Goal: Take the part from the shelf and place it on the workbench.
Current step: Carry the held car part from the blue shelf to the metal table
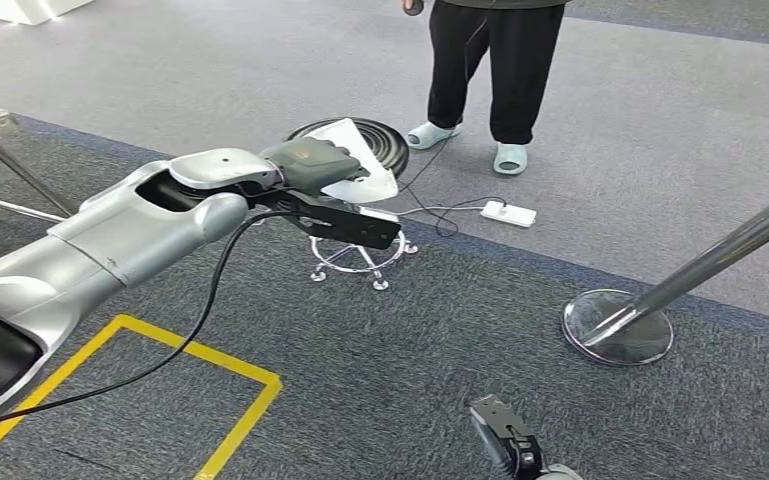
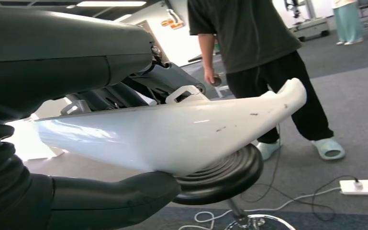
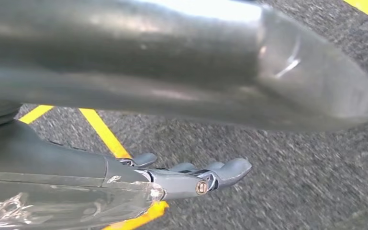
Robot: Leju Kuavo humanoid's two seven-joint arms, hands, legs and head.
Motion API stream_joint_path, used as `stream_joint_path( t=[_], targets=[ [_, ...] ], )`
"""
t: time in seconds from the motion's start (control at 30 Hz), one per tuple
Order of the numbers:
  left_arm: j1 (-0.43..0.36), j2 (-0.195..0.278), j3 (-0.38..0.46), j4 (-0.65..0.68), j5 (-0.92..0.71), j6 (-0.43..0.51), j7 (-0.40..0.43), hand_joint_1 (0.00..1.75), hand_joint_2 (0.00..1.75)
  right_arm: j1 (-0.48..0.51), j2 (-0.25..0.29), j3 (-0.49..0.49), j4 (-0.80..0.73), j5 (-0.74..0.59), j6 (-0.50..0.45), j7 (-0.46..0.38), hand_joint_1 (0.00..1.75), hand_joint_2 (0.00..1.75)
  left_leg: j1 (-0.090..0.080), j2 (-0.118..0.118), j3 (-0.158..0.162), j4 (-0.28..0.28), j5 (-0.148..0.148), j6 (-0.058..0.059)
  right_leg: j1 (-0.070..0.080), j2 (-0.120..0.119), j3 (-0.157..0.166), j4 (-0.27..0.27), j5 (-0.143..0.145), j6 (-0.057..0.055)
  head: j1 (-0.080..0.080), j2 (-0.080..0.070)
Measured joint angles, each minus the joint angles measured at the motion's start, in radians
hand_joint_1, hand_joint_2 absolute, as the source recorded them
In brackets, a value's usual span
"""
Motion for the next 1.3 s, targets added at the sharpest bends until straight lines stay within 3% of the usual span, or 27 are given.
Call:
stream_joint_path(
  t=[0.07,0.13,0.17,0.2,0.27,0.33,0.4,0.47,0.5,0.57,0.6,0.63,0.67,0.73,0.8,0.87,0.9,0.93,1.0,1.07,1.13,1.17,1.2,1.3],
  targets=[
    [0.001,-0.001,0.0,0.0,0.002,-0.002,0.0,1.75,1.75,0.001,0.0,-0.002,0.0,0.001,0.0,0.001,0.0,0.0,-0.002,0.03,-0.062,0.13,-0.063,-0.004,0.002,-0.019,0.001,-0.001,-0.001,-0.006,-0.002,0.0],
    [0.005,-0.002,-0.001,0.0,0.006,-0.005,-0.001,1.75,1.75,0.003,0.0,-0.003,0.0,0.003,0.0,0.002,0.0,0.0,-0.002,0.035,-0.108,0.221,-0.087,-0.007,0.003,-0.039,0.002,-0.001,-0.003,-0.008,-0.002,0.0],
    [0.006,-0.002,-0.001,0.0,0.008,-0.007,-0.001,1.75,1.75,0.003,0.0,-0.003,0.0,0.003,0.0,0.003,0.0,0.0,-0.002,0.037,-0.105,0.215,-0.072,-0.006,0.003,-0.048,0.003,-0.001,-0.003,-0.008,-0.003,0.0],
    [0.006,-0.002,-0.001,0.0,0.01,-0.008,-0.001,1.75,1.75,0.003,0.0,-0.003,0.0,0.004,0.0,0.003,0.0,0.0,-0.002,0.042,-0.083,0.173,-0.041,-0.005,0.003,-0.057,0.005,-0.001,-0.004,-0.007,-0.003,0.0],
    [0.0,-0.004,0.0,0.0,0.013,-0.01,-0.001,1.75,1.75,0.004,0.0,-0.003,0.0,0.004,0.0,0.003,0.0,0.0,-0.007,0.079,-0.013,0.04,0.021,0.0,0.006,-0.074,0.008,0.001,-0.008,-0.002,-0.003,0.0],
    [-0.005,-0.007,0.0,0.0,0.014,-0.01,-0.001,1.75,1.75,0.004,0.0,-0.004,0.0,0.005,0.0,0.003,0.0,0.0,-0.012,0.108,0.029,-0.043,0.04,0.009,0.012,-0.089,0.008,0.005,-0.012,0.006,-0.003,0.0],
    [-0.005,-0.007,-0.001,0.0,0.015,-0.011,-0.002,1.75,1.75,0.005,0.0,-0.004,0.0,0.005,0.0,0.003,0.0,0.0,-0.015,0.098,0.031,-0.057,0.039,0.021,0.014,-0.106,0.01,0.004,-0.014,0.014,0.0,0.0],
    [-0.005,-0.005,-0.001,0.0,0.014,-0.01,-0.002,1.75,1.75,0.005,0.0,-0.005,0.0,0.006,0.001,0.004,0.0,0.0,-0.012,0.079,0.032,-0.06,0.042,0.032,0.011,-0.097,0.006,0.021,-0.031,0.025,0.002,0.0],
    [-0.007,-0.006,-0.001,0.0,0.014,-0.01,-0.002,1.75,1.75,0.006,0.0,-0.006,0.0,0.006,0.001,0.005,0.0,0.0,-0.008,0.069,0.034,-0.061,0.044,0.037,0.01,-0.079,-0.008,0.055,-0.052,0.03,0.004,0.0],
    [-0.007,-0.011,-0.002,0.0,0.014,-0.009,-0.002,1.75,1.75,0.009,0.0,-0.007,0.0,0.006,0.001,0.008,0.0,0.0,-0.005,0.049,0.034,-0.062,0.044,0.043,0.008,-0.04,-0.068,0.181,-0.111,0.036,0.007,0.0],
    [-0.005,-0.012,-0.002,0.0,0.014,-0.01,-0.003,1.75,1.75,0.011,0.0,-0.008,0.0,0.006,0.001,0.009,0.0,0.0,-0.005,0.038,0.034,-0.061,0.044,0.044,0.008,-0.031,-0.101,0.245,-0.134,0.038,0.007,0.0],
    [-0.004,-0.014,-0.003,0.0,0.014,-0.01,-0.004,1.75,1.75,0.012,0.0,-0.008,0.0,0.006,0.001,0.009,0.0,0.0,-0.005,0.027,0.034,-0.061,0.044,0.044,0.008,-0.027,-0.124,0.285,-0.141,0.038,0.008,0.0],
    [-0.002,-0.014,-0.003,0.0,0.014,-0.01,-0.004,1.75,1.75,0.013,0.0,-0.008,0.0,0.007,0.001,0.01,0.0,0.0,-0.005,0.016,0.035,-0.061,0.044,0.044,0.007,-0.025,-0.129,0.285,-0.128,0.039,0.008,0.0],
    [-0.003,-0.015,-0.003,0.0,0.015,-0.01,-0.004,1.75,1.75,0.013,0.0,-0.009,0.0,0.008,0.001,0.01,0.0,0.0,-0.003,-0.005,0.037,-0.06,0.044,0.042,0.002,-0.014,-0.087,0.184,-0.062,0.039,0.008,0.0],
    [-0.006,-0.017,-0.003,0.0,0.015,-0.011,-0.004,1.75,1.75,0.011,0.0,-0.01,0.0,0.011,0.001,0.01,0.0,0.0,-0.003,-0.024,0.035,-0.058,0.044,0.032,-0.006,0.021,-0.024,0.059,-0.013,0.038,0.007,0.0],
    [-0.007,-0.017,-0.003,0.0,0.015,-0.011,-0.004,1.75,1.75,0.009,0.0,-0.012,0.0,0.014,0.002,0.01,0.0,0.0,-0.001,-0.04,0.028,-0.058,0.048,0.019,-0.007,0.04,0.001,0.011,-0.009,0.031,0.007,0.0],
    [-0.006,-0.016,-0.003,0.0,0.015,-0.011,-0.004,1.75,1.75,0.008,0.0,-0.013,0.0,0.015,0.002,0.009,0.0,0.0,0.001,-0.047,0.026,-0.06,0.051,0.012,-0.006,0.034,0.0,0.008,-0.009,0.024,0.006,0.0],
    [-0.005,-0.014,-0.003,0.0,0.016,-0.01,-0.004,1.75,1.75,0.007,0.0,-0.014,0.0,0.017,0.002,0.009,0.0,0.0,0.002,-0.045,0.024,-0.062,0.05,0.007,-0.005,0.026,0.0,0.006,-0.007,0.017,0.007,0.0],
    [-0.006,-0.01,-0.002,0.0,0.017,-0.01,-0.004,1.75,1.75,0.005,0.001,-0.018,0.0,0.021,0.002,0.007,0.0,0.0,0.0,-0.013,0.007,-0.027,0.022,-0.002,-0.005,0.01,0.002,-0.001,-0.003,0.005,0.002,0.0],
    [-0.005,-0.011,-0.002,0.0,0.018,-0.009,-0.004,1.75,1.75,0.006,0.001,-0.019,0.0,0.024,0.001,0.007,0.0,0.0,-0.002,0.024,-0.042,0.081,-0.041,-0.007,-0.004,-0.008,0.004,-0.004,-0.002,-0.002,-0.004,0.0],
    [-0.001,-0.012,-0.003,0.0,0.018,-0.009,-0.004,1.75,1.75,0.007,0.0,-0.02,0.0,0.025,0.0,0.01,0.0,0.0,-0.002,0.033,-0.096,0.194,-0.082,-0.011,-0.003,-0.029,0.004,-0.004,-0.003,-0.005,-0.005,0.0],
    [0.002,-0.012,-0.003,0.0,0.018,-0.009,-0.004,1.75,1.75,0.008,0.0,-0.02,0.0,0.026,-0.001,0.012,0.0,0.0,-0.002,0.035,-0.103,0.211,-0.078,-0.012,-0.003,-0.038,0.005,-0.004,-0.003,-0.005,-0.005,0.0],
    [0.003,-0.012,-0.003,0.0,0.018,-0.009,-0.004,1.75,1.75,0.007,0.0,-0.02,0.0,0.027,-0.001,0.013,0.0,0.0,-0.002,0.037,-0.093,0.19,-0.056,-0.011,-0.003,-0.048,0.006,-0.004,-0.004,-0.005,-0.005,0.0],
    [-0.002,-0.012,-0.003,0.0,0.018,-0.009,-0.004,1.75,1.75,0.007,0.0,-0.021,0.0,0.029,0.0,0.015,0.0,0.0,-0.006,0.07,-0.007,0.027,0.031,-0.003,-0.002,-0.069,0.01,-0.004,-0.007,0.0,-0.005,0.0]
  ],
)
